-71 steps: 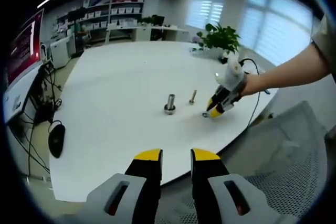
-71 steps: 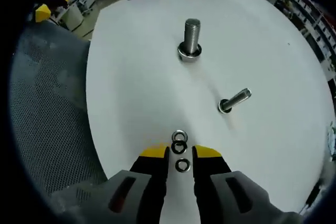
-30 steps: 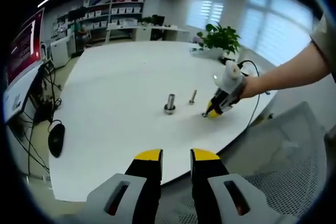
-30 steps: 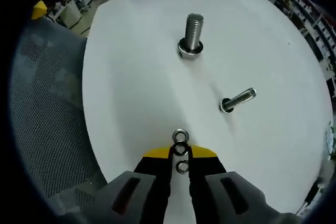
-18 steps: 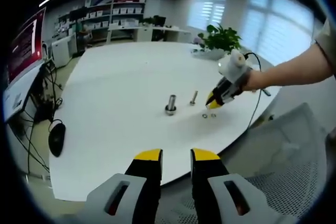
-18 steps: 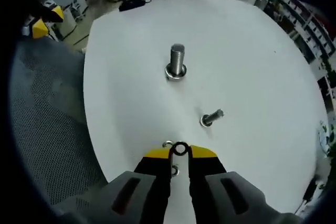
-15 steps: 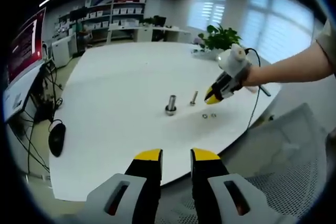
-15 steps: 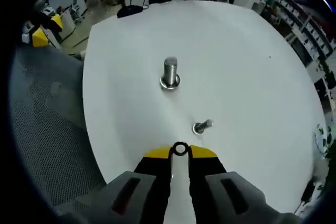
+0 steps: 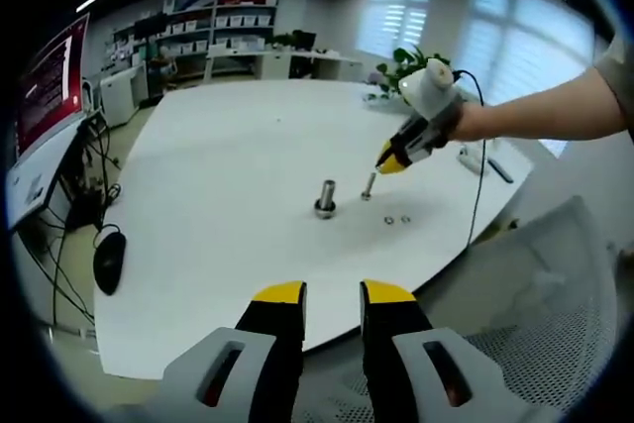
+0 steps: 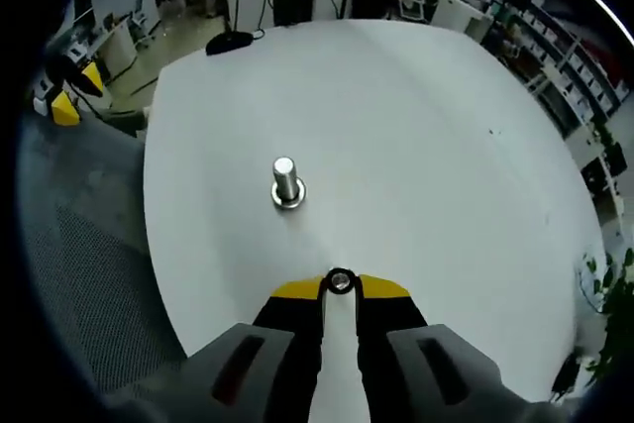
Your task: Place the washer onto the threaded stud by aligning its center hole with the stud, sliding it down to the base, and recovering from edge contact or off-axis alignment until the washer reaches the visible bottom stop.
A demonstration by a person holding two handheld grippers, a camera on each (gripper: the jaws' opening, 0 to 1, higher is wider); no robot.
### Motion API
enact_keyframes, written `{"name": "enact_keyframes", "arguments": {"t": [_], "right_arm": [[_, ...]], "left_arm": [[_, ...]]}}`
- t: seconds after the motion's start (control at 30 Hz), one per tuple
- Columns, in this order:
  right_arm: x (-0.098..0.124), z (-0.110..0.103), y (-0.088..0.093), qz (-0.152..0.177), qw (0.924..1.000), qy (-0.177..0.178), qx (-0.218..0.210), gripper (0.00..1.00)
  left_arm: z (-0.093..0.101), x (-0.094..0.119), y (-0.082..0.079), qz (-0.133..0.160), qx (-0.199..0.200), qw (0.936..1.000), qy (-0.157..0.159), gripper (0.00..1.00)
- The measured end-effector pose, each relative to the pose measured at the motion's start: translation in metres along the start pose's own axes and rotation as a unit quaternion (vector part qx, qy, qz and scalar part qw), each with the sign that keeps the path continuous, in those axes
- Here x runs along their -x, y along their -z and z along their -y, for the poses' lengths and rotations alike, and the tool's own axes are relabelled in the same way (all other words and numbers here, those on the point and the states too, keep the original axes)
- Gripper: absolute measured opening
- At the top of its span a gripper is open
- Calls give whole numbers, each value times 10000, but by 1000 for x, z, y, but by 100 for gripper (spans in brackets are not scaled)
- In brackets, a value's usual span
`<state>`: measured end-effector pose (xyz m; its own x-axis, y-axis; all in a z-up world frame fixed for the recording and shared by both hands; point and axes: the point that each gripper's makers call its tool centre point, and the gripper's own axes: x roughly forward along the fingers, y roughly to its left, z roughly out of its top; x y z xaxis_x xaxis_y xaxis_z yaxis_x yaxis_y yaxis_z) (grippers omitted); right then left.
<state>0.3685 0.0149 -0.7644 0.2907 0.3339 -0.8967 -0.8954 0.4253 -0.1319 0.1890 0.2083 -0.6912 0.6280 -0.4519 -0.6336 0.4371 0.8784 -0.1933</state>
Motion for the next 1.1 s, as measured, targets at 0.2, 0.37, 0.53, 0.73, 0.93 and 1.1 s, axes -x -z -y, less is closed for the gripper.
{"name": "enact_keyframes", "arguments": {"t": [0.2,0.37,0.53,0.73,0.93,1.1], "right_arm": [[-8,1,1,-191,9995,-31,239,13],[-11,2,3,-288,9992,-74,265,13],[-13,2,8,-411,9986,-99,329,13],[-16,2,8,-462,9982,-131,369,13],[-22,1,12,-562,9974,-183,408,14],[-31,1,16,-672,9967,-257,387,14]], "left_arm": [[0,0,0,-15,-22,10000,4,19],[0,0,0,-1,-8,10000,12,19],[0,0,0,4,-17,10000,7,19],[0,0,-1,6,-73,10000,-16,19],[0,-1,0,-23,-91,10000,-14,19],[0,0,0,-17,-74,10000,-15,19]]}}
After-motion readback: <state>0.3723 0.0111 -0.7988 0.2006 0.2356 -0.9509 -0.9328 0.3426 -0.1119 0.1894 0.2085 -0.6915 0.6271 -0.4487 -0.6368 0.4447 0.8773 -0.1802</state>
